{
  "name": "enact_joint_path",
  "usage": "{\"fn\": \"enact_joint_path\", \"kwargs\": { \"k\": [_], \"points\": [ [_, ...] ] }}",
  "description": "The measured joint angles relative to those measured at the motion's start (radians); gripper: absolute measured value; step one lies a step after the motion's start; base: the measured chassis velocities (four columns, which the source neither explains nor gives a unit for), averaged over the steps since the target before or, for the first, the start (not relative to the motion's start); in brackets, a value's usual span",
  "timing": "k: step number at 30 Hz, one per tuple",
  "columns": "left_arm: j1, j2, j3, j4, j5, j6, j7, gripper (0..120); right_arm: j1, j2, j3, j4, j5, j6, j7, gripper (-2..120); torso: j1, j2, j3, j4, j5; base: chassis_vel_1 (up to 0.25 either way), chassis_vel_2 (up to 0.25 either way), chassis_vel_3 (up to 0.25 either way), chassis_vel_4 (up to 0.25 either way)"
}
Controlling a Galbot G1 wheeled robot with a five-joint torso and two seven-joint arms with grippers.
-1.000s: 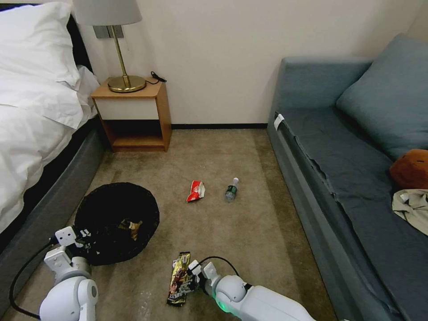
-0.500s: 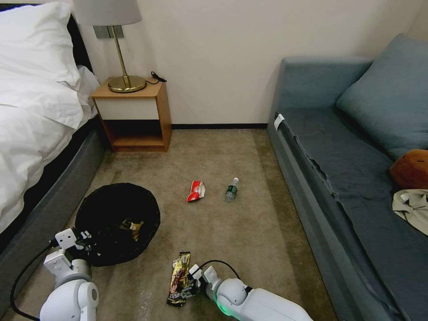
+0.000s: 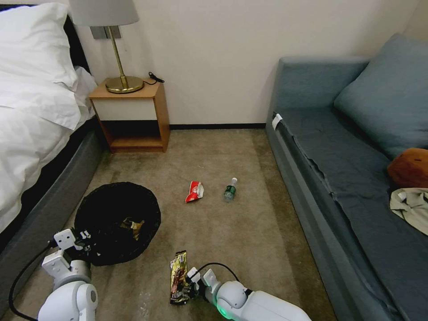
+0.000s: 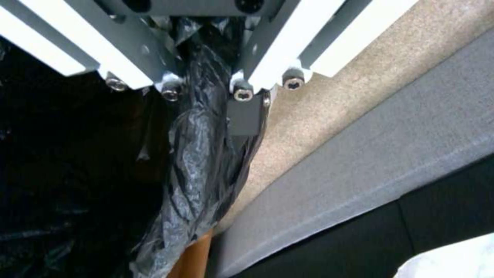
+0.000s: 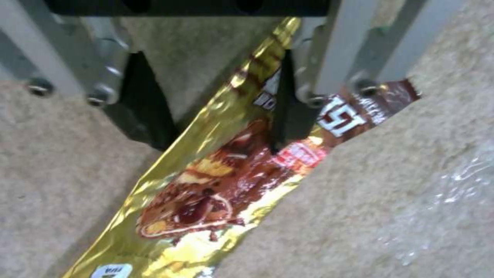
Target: Pick up the trash bin, then pick up the garbage on the floor and place it into the trash bin.
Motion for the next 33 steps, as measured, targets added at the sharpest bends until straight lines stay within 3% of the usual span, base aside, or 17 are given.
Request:
{"fn": "enact_joint_path", "kwargs": {
  "k": [3,7,12,27,33],
  "points": [
    [0.000,0.000,-0.001,0.000,0.000,0.000,0.000,2,0.000,-0.002,-0.002,0.005,0.002,-0.002,-0.001,37,0.000,0.000,0.000,-0.0001,0.0000,0.000,0.000,0.000,0.000],
    [-0.002,0.000,-0.001,-0.001,-0.001,-0.001,0.000,2,-0.001,-0.004,-0.004,0.015,0.003,-0.004,-0.003,15,0.000,0.000,0.000,-0.0002,-0.0001,0.000,0.000,0.000,0.000],
    [-0.002,0.001,0.001,-0.005,-0.001,-0.001,0.000,2,0.000,-0.010,-0.001,0.032,0.004,-0.003,-0.004,1,0.000,0.000,0.000,-0.0003,-0.0002,0.000,0.000,0.000,0.000],
    [0.022,0.001,0.001,-0.028,-0.004,-0.002,0.002,2,0.040,-0.073,0.064,0.113,0.021,0.000,0.005,0,0.000,0.000,0.000,-0.0004,-0.0002,0.000,0.000,0.000,0.000],
    [0.029,0.001,-0.003,-0.031,-0.014,-0.002,0.004,2,0.075,-0.150,0.139,0.162,0.052,0.002,0.006,0,0.000,0.000,0.000,-0.0004,-0.0001,0.000,0.000,0.000,0.000]
  ]
}}
